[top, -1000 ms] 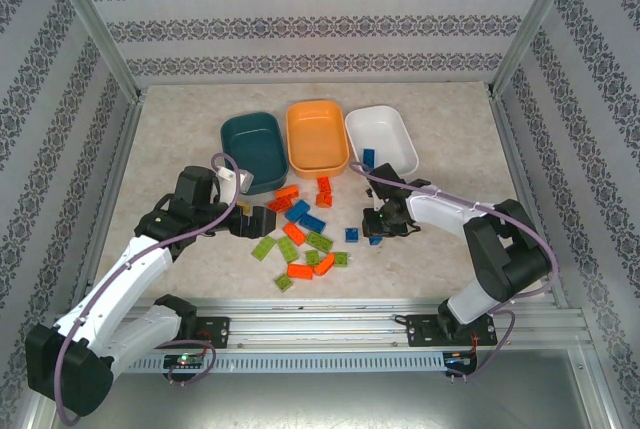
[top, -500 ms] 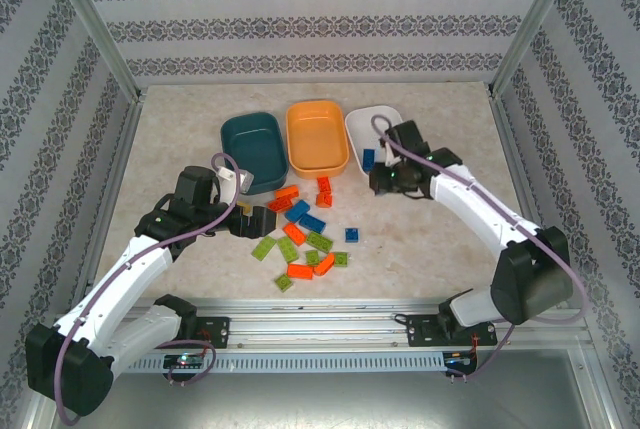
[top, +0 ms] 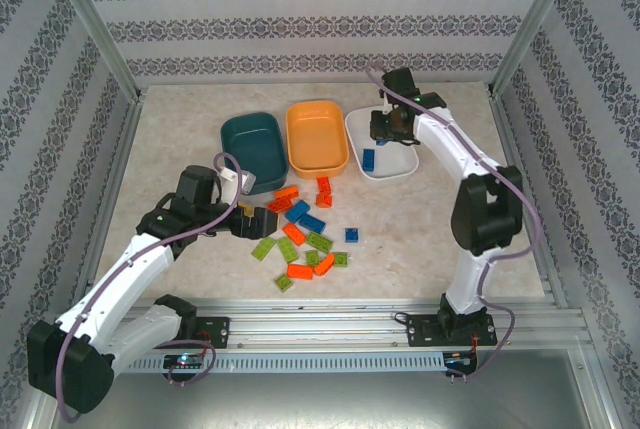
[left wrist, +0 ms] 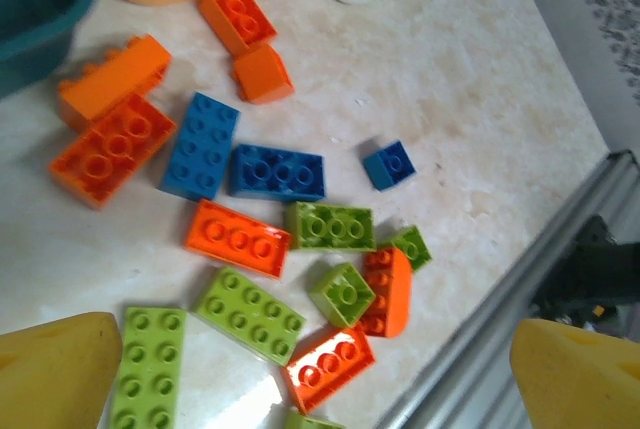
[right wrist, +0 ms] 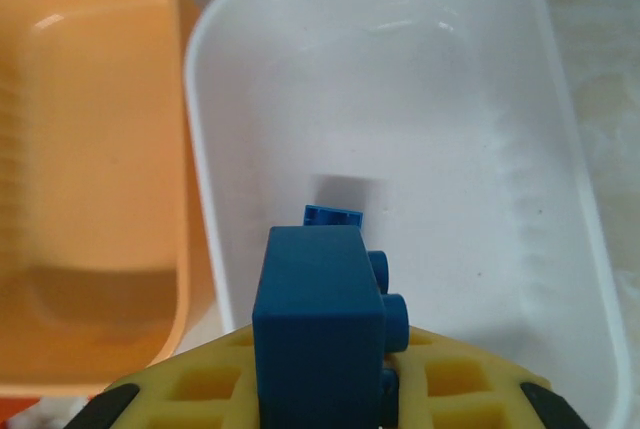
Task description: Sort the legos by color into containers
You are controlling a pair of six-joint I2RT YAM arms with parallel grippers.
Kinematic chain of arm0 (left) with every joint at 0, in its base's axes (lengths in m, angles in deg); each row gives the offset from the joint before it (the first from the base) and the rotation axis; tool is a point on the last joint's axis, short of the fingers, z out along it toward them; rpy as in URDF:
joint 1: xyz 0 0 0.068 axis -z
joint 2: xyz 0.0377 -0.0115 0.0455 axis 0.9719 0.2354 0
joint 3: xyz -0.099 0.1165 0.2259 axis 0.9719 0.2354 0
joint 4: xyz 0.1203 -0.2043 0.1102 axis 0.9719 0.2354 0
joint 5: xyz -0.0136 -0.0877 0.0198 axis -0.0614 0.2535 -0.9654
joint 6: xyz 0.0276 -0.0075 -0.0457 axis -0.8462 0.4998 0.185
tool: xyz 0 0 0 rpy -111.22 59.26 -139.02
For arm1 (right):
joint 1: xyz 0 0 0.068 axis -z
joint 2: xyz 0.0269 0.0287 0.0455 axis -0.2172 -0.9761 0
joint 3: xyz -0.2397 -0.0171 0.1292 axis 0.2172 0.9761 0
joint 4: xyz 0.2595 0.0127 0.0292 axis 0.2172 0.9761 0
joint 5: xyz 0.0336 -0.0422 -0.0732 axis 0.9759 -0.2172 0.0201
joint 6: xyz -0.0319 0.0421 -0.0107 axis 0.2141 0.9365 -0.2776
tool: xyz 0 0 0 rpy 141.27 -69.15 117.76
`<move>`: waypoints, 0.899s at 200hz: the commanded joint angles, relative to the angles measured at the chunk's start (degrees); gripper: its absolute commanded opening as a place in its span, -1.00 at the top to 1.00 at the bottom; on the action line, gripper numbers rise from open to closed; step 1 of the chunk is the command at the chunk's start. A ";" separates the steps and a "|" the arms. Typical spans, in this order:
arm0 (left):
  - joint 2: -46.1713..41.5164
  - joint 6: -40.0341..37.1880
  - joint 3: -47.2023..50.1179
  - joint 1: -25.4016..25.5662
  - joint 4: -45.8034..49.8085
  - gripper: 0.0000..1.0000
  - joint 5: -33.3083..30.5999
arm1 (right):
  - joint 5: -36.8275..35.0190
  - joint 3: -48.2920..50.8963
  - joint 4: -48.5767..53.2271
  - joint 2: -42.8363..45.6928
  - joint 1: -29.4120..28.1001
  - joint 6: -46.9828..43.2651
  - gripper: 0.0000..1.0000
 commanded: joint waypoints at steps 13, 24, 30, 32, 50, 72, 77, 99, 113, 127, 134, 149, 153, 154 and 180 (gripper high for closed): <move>5.03 0.02 -1.35 1.37 -2.81 -1.00 13.85 | -1.17 -3.51 3.37 -5.61 0.52 -1.37 0.64; 6.14 0.67 -1.45 1.97 -2.49 -1.00 13.25 | -0.94 -3.55 3.41 -6.95 0.71 -1.32 0.64; 6.31 0.83 -1.36 2.12 -2.44 -1.00 12.75 | -0.85 -3.38 3.26 -7.38 0.92 -1.20 0.64; 6.32 0.89 -1.37 2.24 -2.37 -1.00 12.42 | -0.84 -3.34 3.18 -7.48 0.95 -1.20 0.64; 5.05 1.44 -0.74 2.61 -3.03 -1.00 9.56 | -0.25 -2.07 2.14 -8.36 1.40 -0.67 0.63; 1.75 1.76 0.98 2.72 -5.38 -1.00 6.55 | 0.62 -0.81 1.23 -9.07 1.88 -0.51 0.56; 1.01 1.88 1.37 2.71 -5.87 -1.00 5.94 | 0.63 -0.70 1.27 -9.22 1.99 -0.49 0.52; -0.91 1.87 2.33 2.69 -6.74 -1.00 4.05 | 0.98 -0.24 1.16 -9.47 2.53 -0.41 0.42; -1.12 2.07 2.64 2.70 -7.33 -1.00 4.04 | 1.57 0.12 1.13 -9.27 2.89 -0.41 0.36; -1.25 2.39 2.93 2.67 -7.84 -1.00 4.05 | 1.67 0.29 1.22 -8.71 3.20 -0.40 0.29; -1.48 2.43 3.07 2.69 -7.97 -1.00 3.98 | 1.69 0.44 1.21 -8.29 3.36 -0.49 0.27; -2.63 2.72 3.88 2.67 -9.11 -1.00 2.80 | 1.81 0.81 1.39 -7.00 3.52 -0.49 0.24; -3.14 2.78 4.29 2.67 -9.49 -1.00 2.31 | 1.82 1.01 1.26 -6.57 3.53 -0.49 0.23; -3.24 2.78 4.40 2.66 -9.57 -1.00 2.21 | 1.80 1.06 1.24 -6.47 3.56 -0.49 0.23; -8.44 -0.55 5.92 2.67 -9.37 -1.00 -5.01 | 2.29 2.51 1.60 -2.49 3.51 -0.62 0.16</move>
